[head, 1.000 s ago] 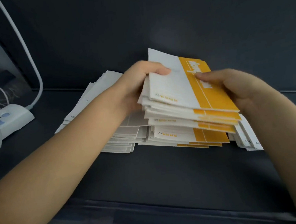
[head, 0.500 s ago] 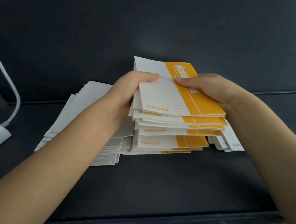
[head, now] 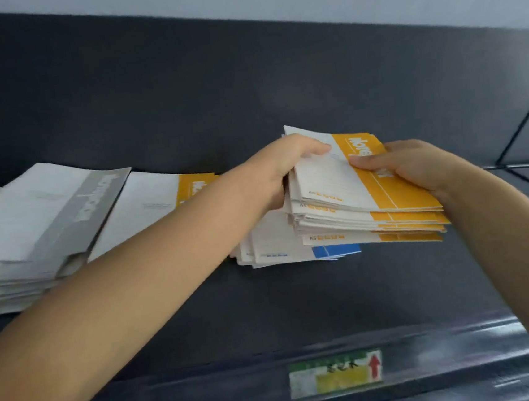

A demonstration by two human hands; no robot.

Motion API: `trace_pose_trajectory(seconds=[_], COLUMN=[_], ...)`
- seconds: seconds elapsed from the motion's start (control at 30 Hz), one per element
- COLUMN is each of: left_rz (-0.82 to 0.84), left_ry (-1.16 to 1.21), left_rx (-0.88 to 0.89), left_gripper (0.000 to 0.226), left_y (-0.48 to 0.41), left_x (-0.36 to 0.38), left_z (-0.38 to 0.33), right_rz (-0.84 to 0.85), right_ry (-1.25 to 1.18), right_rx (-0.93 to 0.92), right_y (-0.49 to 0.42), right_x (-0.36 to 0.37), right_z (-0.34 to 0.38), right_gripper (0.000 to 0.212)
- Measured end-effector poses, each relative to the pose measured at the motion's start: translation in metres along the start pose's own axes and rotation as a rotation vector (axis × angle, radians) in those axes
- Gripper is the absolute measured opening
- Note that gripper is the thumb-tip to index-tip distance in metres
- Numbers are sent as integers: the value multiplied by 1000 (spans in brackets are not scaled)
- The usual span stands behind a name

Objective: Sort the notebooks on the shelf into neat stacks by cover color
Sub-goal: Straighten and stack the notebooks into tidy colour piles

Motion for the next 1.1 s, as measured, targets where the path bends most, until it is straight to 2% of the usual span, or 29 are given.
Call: trace_pose_trajectory(seconds=[0.1, 0.37, 0.43, 0.5, 0.57, 0.6, 0.7, 0.73, 0.8, 0.93, 1.03, 1.1], left_rz=[37, -56, -115, -158, -196, -233, -242, -238, -240, -250, -248, -247], left_ry=[-45, -149, -222, -330, -380, -364, -228, -185, -142, -32, -82, -145], left_rx=[-36, 26, 60, 51, 27, 26, -4, -8, -12, 27, 55, 72], left_gripper=[38, 38, 56, 86, 95, 92, 74, 71, 71, 74, 72, 63], left_y=[-23, -64, -71, -75, -77, -78, -83, -83, -83, -82, -77, -69], left_x=[46, 94, 98, 100, 102, 101, 97, 97, 99, 104, 105, 104], left_z=[17, 34, 37, 43, 48, 51, 57, 57, 59, 62, 61, 57], right_rz=[0, -4, -8, 17, 60, 76, 81, 86, 119, 103, 74, 47], right_ry=[9, 28, 29, 63, 86, 90, 0, -66, -117, -65, -7, 37], right_rx=[-33, -65, -63, -45, -32, -23, 36, 51, 62, 35, -7, -30], right_y=[-9, -55, -66, -77, -83, -86, -88, -89, -88, -88, -88, -86], right_x=[-37, -69, -67, -61, -54, -52, -54, -56, -58, -56, -54, -55], right_z=[-29, -71, -78, -86, -90, -92, -92, -91, -91, -92, -94, -94], right_gripper=[31, 47, 50, 51, 48, 53, 87, 89, 82, 69, 66, 65])
Point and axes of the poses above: each hand's wrist, its own y-axis away from the middle knuckle, its own x-axis out of the palm, z = x × y, the point moved 1 cm from there along -y, towards the middle knuckle, and after that the axes turned 6 degrees about y, right-handed, at the moved point
